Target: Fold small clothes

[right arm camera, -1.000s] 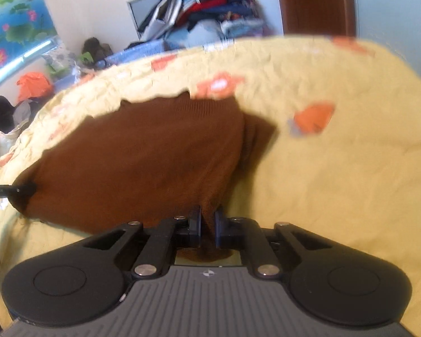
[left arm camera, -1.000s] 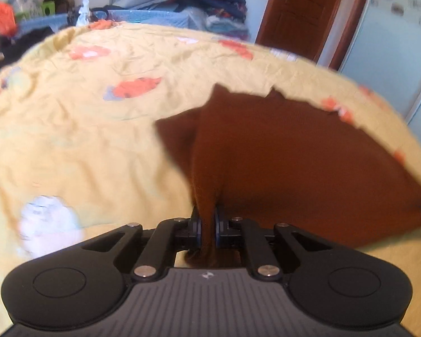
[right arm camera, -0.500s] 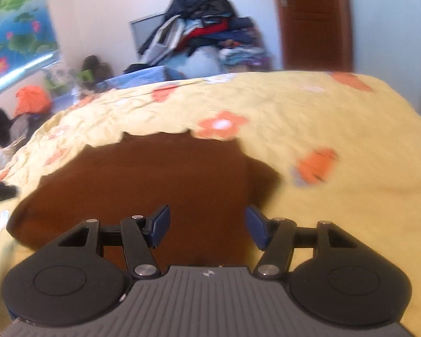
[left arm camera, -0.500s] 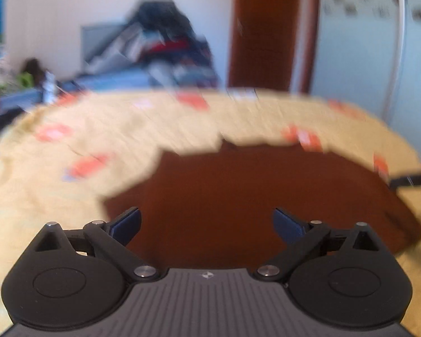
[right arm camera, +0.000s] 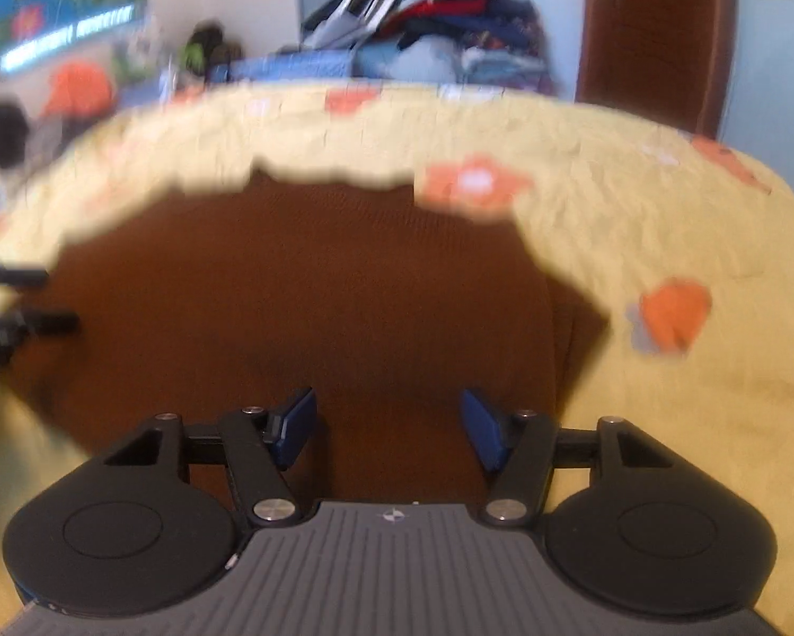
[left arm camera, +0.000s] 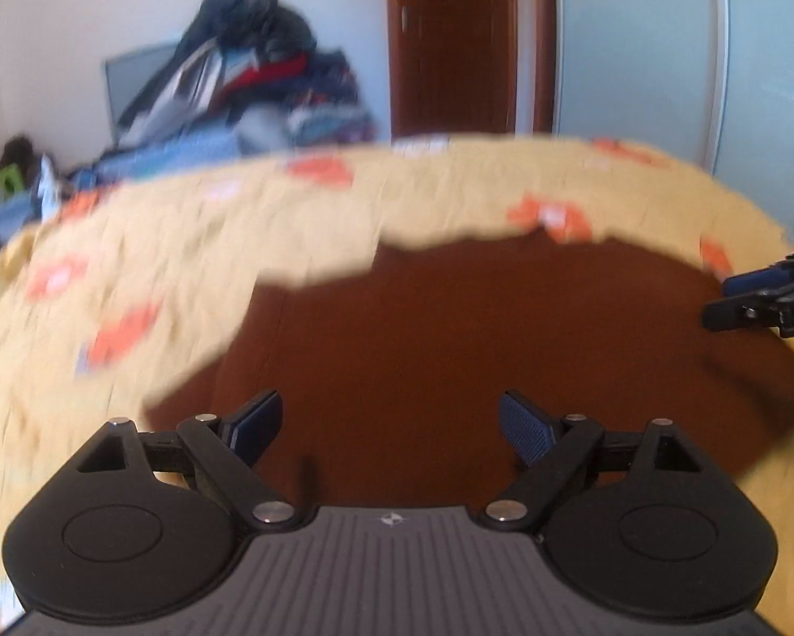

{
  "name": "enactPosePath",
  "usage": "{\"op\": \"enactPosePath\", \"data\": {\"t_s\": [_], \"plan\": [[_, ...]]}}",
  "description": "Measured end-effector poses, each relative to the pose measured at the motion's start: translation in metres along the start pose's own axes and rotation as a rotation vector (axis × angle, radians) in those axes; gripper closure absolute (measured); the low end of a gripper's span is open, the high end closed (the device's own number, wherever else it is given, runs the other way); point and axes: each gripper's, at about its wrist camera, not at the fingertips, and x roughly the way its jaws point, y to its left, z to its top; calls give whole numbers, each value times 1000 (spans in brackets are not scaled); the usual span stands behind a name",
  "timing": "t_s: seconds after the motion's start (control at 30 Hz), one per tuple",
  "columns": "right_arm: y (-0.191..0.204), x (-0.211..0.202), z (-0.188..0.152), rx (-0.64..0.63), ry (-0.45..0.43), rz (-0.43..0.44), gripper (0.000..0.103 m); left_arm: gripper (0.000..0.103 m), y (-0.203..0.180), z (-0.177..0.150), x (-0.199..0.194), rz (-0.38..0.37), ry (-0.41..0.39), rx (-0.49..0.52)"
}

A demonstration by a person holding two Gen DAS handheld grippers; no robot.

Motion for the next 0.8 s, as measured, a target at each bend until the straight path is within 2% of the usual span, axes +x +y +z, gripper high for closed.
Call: {"op": "enactPosePath", "data": {"t_s": [0.07,0.1,0.23,0.27,0.33,0.4,0.6,0.67,0.73,0.8], "plan": [[-1,8,20,22,-34,-3,19,13,1,18,25,-14,15,-16],[-2,18,28,28,-28,-1,18,13,4,25,42,-20,46,-33],[-16,76,40,70,91,-67,18,12,21,28,103,70,172,-55],[-19,88,35,65,128,-98,18,12,27,24,105,51,139,-77],[-16,89,13,-27,61,-98,10,11,27,14,101,48,100,-54],[-15,85,1,-40,0,-102,8,11,26,12,100,56,89,-59],[-15,82,7,-35,-18,-99,7,11,26,12,99,55,81,-70],[-12,66,13,18,-51,-138,6,11,26,12,98,56,78,-71],[-8,52,19,60,-93,-92,4,11,25,12,98,57,77,-72],[-1,52,22,45,-83,-58,0,11,25,12,98,58,77,-71]]}}
